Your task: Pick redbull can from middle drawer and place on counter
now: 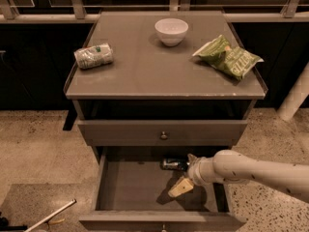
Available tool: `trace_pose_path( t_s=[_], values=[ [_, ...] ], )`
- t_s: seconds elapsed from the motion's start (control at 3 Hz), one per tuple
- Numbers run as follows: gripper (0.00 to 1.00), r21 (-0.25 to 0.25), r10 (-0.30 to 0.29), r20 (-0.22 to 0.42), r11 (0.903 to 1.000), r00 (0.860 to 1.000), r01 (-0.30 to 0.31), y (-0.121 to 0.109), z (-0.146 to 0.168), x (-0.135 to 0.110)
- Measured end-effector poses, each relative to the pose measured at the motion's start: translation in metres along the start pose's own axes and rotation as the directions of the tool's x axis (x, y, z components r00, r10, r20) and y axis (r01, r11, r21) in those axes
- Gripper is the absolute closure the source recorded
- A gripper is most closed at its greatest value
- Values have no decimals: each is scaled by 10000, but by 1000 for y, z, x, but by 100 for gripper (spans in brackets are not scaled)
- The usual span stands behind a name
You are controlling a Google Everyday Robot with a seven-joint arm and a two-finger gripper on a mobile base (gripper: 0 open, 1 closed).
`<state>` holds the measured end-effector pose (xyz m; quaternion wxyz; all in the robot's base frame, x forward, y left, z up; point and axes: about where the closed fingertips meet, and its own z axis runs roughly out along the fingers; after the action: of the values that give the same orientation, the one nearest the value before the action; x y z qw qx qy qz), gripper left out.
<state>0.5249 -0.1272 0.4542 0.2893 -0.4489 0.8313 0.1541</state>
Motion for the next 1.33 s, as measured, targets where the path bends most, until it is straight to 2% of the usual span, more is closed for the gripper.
trace_pose_path(
  t_s=[0.33,0.67,1.33],
  values=[
    [0,46,19,-25,10000,10000,-18,-26,43,-10],
    [0,49,12,-15,10000,10000,-12,-27,43,-11],
    [0,198,164,-260,9997,9995,-159,-30,68,-1]
  ],
)
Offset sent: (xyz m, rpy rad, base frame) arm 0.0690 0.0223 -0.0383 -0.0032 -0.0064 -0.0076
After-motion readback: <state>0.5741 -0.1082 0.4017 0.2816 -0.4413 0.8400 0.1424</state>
